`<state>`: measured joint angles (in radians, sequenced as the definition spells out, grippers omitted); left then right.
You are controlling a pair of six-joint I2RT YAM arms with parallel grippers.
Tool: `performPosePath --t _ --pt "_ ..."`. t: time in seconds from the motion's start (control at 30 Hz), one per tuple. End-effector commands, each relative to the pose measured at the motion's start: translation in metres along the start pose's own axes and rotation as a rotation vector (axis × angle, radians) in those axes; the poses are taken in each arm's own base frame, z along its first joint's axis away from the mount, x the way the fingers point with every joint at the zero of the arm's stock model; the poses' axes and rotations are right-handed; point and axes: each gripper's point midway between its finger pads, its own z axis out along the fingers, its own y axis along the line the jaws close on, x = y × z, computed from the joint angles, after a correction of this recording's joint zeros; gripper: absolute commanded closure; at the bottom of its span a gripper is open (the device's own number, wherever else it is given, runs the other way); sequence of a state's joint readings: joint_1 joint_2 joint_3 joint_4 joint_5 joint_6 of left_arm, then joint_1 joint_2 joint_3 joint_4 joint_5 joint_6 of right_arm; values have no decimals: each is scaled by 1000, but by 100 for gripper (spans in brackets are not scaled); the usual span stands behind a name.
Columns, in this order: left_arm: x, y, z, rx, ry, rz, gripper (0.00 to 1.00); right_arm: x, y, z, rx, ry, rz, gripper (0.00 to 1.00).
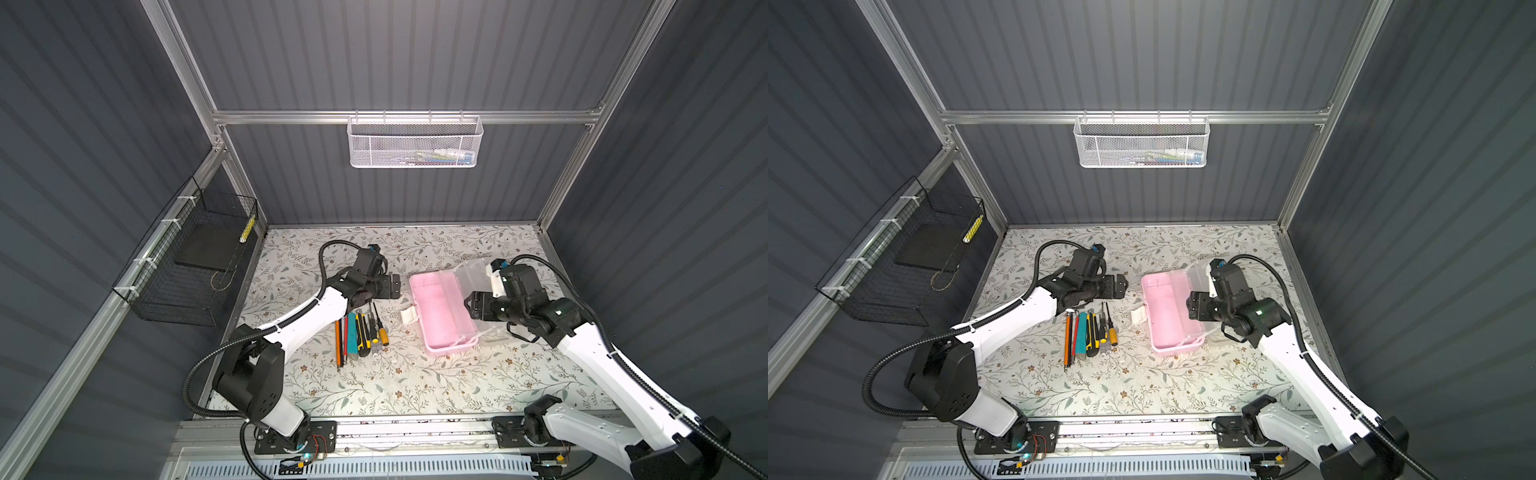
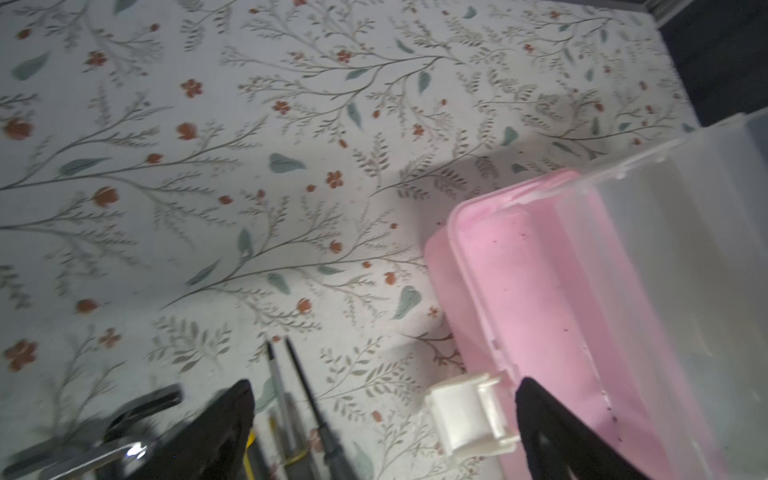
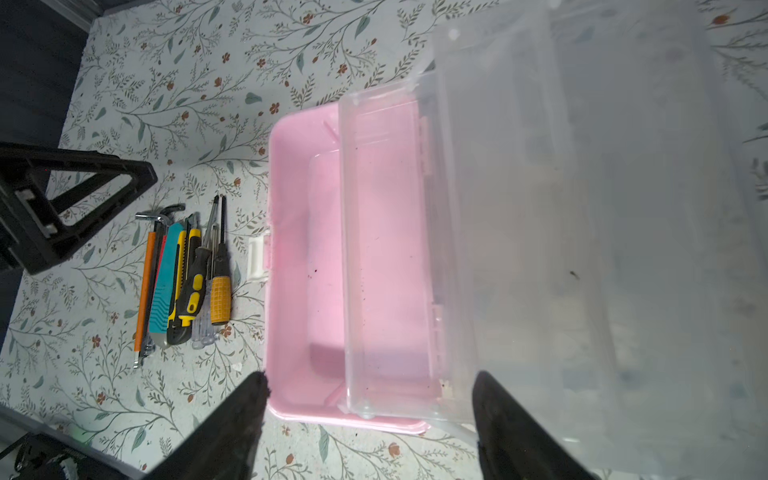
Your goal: Pack the tool kit
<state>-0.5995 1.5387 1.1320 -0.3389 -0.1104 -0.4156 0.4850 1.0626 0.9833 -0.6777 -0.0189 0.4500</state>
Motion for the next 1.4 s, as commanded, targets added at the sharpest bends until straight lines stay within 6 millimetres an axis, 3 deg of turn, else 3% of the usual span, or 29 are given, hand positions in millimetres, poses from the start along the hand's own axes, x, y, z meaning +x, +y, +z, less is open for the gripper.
performPosePath --t 0.0,0.07,0.27,0.5,0.8,1.03,1.37 --pt "16 37 -21 -172 20 10 3 -8 28 3 -59 -27 6 24" --pt "28 54 -28 -210 41 -18 9 -6 44 5 -96 -21 -9 24" --pt "63 91 -44 -294 94 -94 31 3 72 40 -149 68 -38 24" --pt "97 116 -45 -347 150 -148 51 11 89 63 -169 118 -56 24" --pt "118 145 -19 -356 195 -241 62 17 85 68 -165 120 -52 26" --pt "124 147 0 -334 220 -251 67 21 80 70 -151 121 -43 26" --pt "133 154 4 -355 241 -263 71 25 75 75 -132 123 -37 25"
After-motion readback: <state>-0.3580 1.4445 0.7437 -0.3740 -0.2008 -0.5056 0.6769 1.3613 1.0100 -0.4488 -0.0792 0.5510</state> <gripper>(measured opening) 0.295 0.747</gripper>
